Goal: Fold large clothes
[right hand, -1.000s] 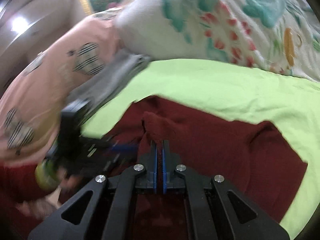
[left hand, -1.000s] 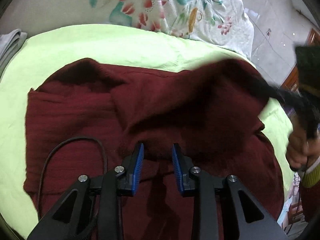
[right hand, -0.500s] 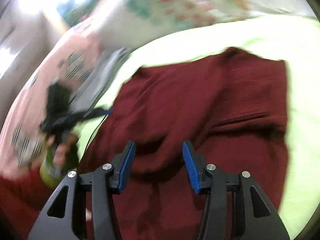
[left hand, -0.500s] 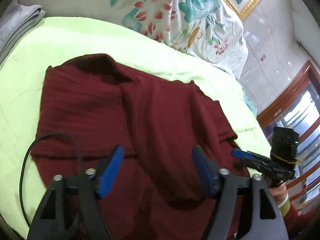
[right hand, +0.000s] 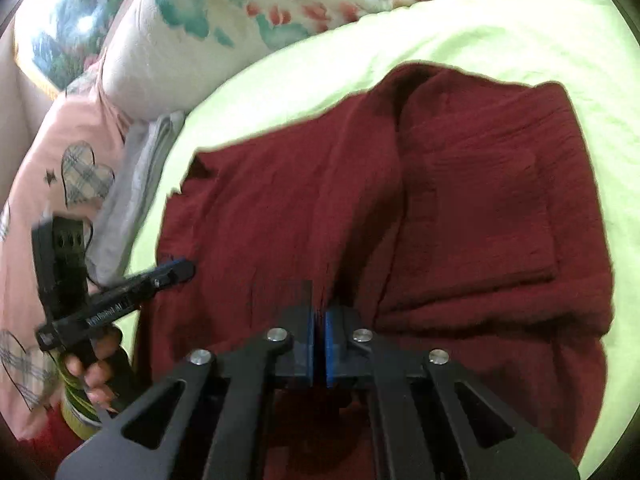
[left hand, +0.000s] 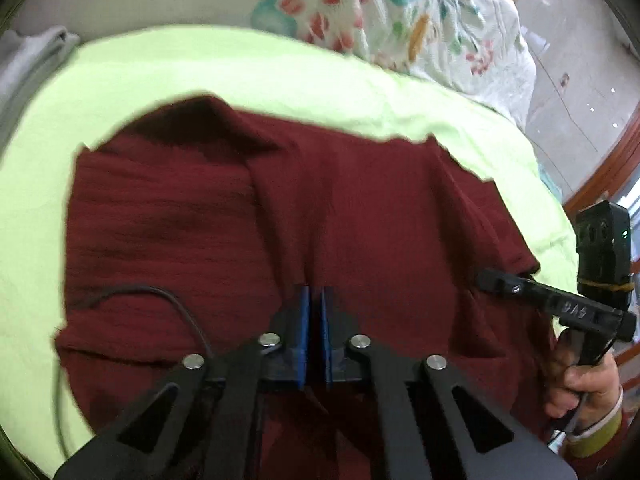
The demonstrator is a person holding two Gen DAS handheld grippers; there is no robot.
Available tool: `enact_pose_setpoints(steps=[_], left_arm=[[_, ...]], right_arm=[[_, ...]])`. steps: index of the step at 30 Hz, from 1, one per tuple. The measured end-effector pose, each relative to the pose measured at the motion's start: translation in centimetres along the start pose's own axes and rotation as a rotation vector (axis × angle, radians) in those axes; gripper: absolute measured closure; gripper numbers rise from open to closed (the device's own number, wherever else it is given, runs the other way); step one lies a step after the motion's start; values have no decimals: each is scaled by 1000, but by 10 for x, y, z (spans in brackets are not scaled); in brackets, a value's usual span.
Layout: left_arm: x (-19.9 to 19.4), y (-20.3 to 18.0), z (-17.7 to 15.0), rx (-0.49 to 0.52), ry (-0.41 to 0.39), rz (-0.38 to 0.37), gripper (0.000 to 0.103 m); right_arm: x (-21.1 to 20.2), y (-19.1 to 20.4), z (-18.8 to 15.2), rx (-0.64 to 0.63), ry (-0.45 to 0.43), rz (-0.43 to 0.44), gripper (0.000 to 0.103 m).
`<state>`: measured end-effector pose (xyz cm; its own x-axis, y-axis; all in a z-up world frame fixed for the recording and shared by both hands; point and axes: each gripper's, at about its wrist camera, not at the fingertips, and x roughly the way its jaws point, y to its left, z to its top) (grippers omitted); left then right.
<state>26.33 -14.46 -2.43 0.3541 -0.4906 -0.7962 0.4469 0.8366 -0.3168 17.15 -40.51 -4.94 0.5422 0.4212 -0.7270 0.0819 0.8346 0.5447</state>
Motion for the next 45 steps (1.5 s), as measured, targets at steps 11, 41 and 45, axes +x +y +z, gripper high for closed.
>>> enact_pose_setpoints(steps=[11,41,45], left_arm=[[-20,40,18,-88,-72,-28,97],[-161,52,-41,-175,-312,65,69],[-267,66,-110,-253,-477,171,61]], right_arm=[[-12,-37,-2,120,-39,82,95],[-88,4,-41,18,-135,147,66],[-106,10,-68,1,-144,182,65]])
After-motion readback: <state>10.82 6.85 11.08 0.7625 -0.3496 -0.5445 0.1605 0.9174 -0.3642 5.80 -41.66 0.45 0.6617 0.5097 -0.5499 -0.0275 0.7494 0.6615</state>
